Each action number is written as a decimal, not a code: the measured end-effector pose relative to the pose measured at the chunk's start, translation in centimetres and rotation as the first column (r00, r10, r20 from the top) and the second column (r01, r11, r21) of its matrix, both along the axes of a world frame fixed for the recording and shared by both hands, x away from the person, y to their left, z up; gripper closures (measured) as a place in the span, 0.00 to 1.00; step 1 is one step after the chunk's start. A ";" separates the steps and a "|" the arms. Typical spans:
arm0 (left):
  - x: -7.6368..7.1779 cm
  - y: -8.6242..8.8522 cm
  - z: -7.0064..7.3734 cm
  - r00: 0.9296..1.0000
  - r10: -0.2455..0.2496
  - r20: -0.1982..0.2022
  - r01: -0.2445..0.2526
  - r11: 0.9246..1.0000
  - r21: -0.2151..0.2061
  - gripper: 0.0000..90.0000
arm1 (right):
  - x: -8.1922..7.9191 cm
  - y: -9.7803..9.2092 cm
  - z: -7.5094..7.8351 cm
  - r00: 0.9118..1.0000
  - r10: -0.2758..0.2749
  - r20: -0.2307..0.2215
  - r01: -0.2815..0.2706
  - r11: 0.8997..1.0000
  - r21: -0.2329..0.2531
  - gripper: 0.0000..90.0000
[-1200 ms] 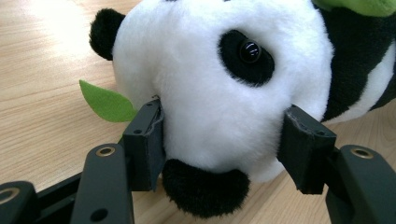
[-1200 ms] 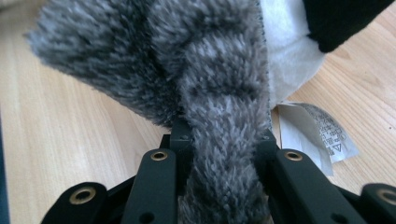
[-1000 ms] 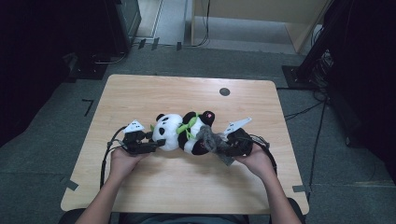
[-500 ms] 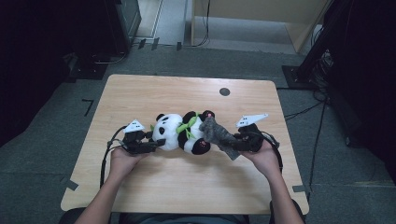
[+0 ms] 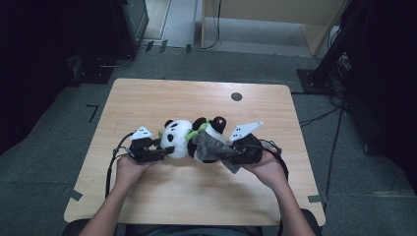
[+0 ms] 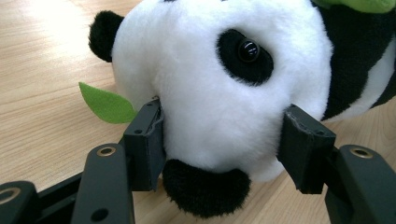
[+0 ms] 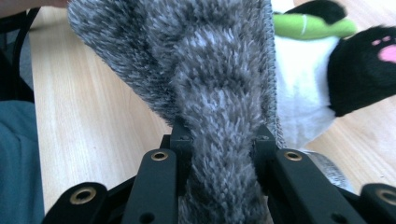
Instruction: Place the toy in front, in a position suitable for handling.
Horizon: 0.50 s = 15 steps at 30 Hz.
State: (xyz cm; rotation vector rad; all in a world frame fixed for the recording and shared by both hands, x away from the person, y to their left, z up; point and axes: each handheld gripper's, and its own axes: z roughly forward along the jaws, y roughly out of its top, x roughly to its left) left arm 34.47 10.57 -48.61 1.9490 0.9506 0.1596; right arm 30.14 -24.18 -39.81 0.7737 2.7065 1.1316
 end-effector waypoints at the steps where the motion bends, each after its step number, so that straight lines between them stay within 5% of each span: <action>1: 0.0 0.0 0.0 1.000 0.000 0.000 0.000 1.000 0.000 0.43 | 0.0 0.0 -0.1 1.000 0.000 -0.005 0.000 1.000 -0.003 0.79; 15: 0.0 0.1 0.0 1.000 -0.005 0.008 0.005 1.000 0.000 0.43 | 1.1 -2.0 -1.9 0.997 -0.062 -0.054 0.060 0.998 -0.028 0.79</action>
